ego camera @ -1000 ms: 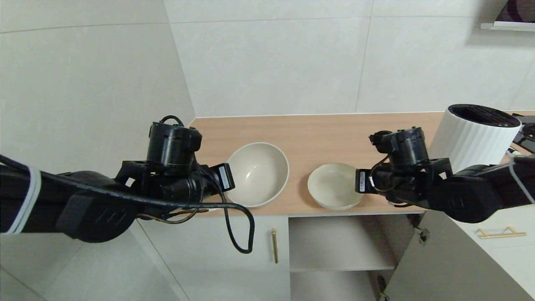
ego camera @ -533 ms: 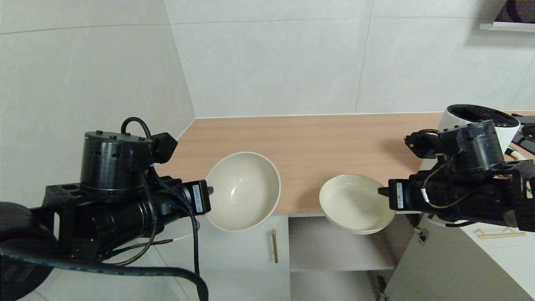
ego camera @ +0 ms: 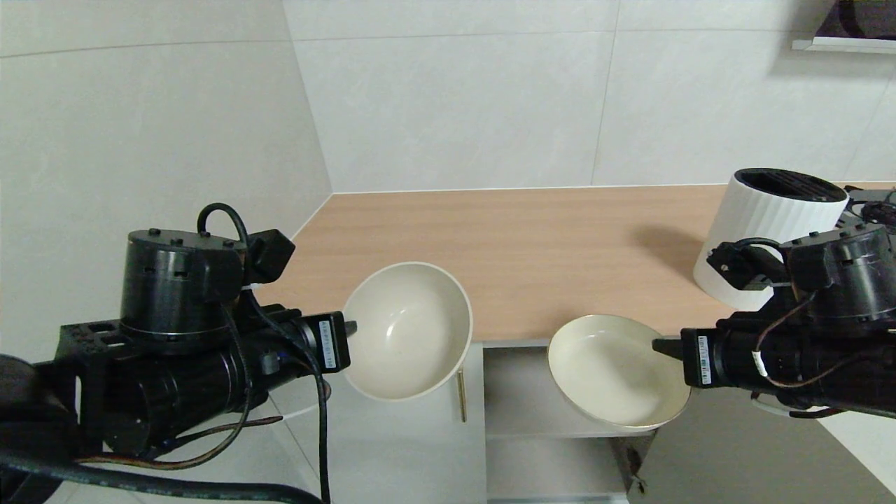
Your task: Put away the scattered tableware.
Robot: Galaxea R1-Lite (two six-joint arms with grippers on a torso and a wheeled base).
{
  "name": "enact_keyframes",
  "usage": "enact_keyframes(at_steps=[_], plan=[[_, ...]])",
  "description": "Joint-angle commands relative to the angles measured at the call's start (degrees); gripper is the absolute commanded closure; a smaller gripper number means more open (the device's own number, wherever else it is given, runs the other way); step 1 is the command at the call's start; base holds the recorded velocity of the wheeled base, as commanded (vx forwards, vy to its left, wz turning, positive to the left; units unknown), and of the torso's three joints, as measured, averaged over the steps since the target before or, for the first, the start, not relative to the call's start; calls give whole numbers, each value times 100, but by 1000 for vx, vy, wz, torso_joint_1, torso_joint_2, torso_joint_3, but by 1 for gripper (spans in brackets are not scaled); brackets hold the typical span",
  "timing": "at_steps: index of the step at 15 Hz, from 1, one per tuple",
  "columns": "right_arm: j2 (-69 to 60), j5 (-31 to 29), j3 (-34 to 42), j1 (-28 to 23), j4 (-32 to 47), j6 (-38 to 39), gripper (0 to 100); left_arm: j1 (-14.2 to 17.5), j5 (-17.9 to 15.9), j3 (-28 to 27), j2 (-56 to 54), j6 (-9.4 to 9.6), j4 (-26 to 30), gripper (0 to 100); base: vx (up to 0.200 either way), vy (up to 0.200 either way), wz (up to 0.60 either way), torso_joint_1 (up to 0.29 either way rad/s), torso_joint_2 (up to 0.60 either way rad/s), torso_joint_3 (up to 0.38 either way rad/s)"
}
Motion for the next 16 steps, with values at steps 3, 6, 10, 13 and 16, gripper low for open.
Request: enact_keyframes(at_steps=[3, 6, 10, 13, 16], plan=[[95, -15, 17, -28, -92, -1, 100, -8, 13, 7, 94, -5, -2, 100, 0, 0, 0, 0, 0, 0], [289, -33, 34, -46, -285, -1, 100, -8, 13, 7, 120, -5, -10, 100, 0, 0, 0, 0, 0, 0], [561, -41, 26, -186, -488, -1, 100, -8, 13, 7, 173, -5, -19, 100, 0, 0, 0, 0, 0, 0], [667, -41, 43, -186, -584, -1, 100, -8, 13, 7, 208, -5, -19, 100, 0, 0, 0, 0, 0, 0], [702, -50, 43, -195, -593, -1, 100, -8, 13, -2, 190, 4, -28, 100, 0, 0, 0, -27, 71, 38]])
